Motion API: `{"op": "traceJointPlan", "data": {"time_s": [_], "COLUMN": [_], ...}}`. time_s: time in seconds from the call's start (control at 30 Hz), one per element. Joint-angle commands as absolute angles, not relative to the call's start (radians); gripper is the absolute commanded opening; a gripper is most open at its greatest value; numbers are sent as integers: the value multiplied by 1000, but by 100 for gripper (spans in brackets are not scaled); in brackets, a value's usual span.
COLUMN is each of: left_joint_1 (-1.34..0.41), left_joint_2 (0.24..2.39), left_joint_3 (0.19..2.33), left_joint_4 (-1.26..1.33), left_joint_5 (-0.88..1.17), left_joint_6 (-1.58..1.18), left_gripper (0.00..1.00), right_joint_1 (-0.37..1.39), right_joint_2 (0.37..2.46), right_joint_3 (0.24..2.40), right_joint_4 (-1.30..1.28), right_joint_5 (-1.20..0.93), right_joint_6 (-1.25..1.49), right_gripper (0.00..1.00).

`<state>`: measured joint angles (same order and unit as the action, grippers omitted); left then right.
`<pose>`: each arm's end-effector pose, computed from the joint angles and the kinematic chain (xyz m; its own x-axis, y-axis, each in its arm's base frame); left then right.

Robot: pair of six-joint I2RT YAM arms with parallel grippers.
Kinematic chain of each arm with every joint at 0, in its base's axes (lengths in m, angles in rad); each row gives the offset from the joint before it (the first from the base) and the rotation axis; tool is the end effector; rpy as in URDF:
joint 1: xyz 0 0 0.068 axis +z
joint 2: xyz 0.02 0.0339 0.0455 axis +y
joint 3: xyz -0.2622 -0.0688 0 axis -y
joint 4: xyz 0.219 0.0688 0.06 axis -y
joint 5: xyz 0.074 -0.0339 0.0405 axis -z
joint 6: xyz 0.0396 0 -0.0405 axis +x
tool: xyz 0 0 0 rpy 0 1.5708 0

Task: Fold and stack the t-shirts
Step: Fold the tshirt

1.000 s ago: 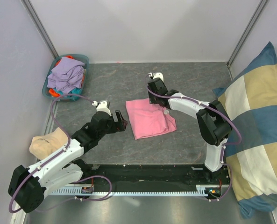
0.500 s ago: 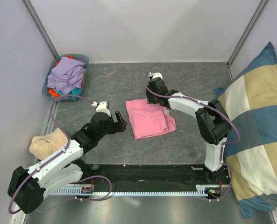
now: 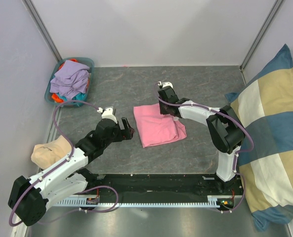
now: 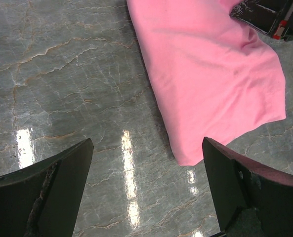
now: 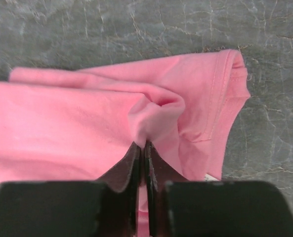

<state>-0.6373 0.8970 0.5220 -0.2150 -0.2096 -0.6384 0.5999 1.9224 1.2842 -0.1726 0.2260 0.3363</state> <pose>0.1462 -0.0980 0.2313 -0.6231 -0.2639 -0.7363 0.0893 0.9112 -0.4022 0.3348 0.2182 0.1958 -0.7043 -0.0921 -0.7039 -0.2017 0.9767 0.0740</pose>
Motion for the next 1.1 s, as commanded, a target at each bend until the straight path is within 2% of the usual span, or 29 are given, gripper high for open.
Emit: {"op": "traceJointPlan", "data": {"time_s": [0.0,0.33,0.37,0.43,0.47,0.5,0.6,0.8,1.07], "left_joint_1": [-640,-640,-640,-640,-640,-640,-640,-640,-640], "left_joint_2": [905,920,923,927,925,927,925,920,1047], "left_joint_3": [522,523,523,522,522,520,517,520,623], "left_joint_4": [-199,-193,-193,-192,-192,-192,-192,-184,-115], "left_joint_5": [-232,-227,-227,-224,-221,-219,-218,-209,-101], "left_joint_6": [-630,-630,-629,-630,-630,-630,-630,-626,-572], "left_gripper": [99,99,99,99,100,99,99,99,99], "right_joint_1": [597,591,589,586,584,586,583,578,560], "right_joint_2": [1855,1784,1789,1805,1822,1833,1850,1738,1631], "right_joint_3": [1270,1313,1310,1310,1307,1307,1298,1243,1054], "right_joint_4": [-156,-232,-238,-253,-264,-271,-299,-310,-318], "right_joint_5": [282,440,446,456,459,463,511,588,565], "right_joint_6": [348,328,327,327,327,327,350,361,446], "right_gripper": [0,0,2,15,24,43,61,70,72]}}
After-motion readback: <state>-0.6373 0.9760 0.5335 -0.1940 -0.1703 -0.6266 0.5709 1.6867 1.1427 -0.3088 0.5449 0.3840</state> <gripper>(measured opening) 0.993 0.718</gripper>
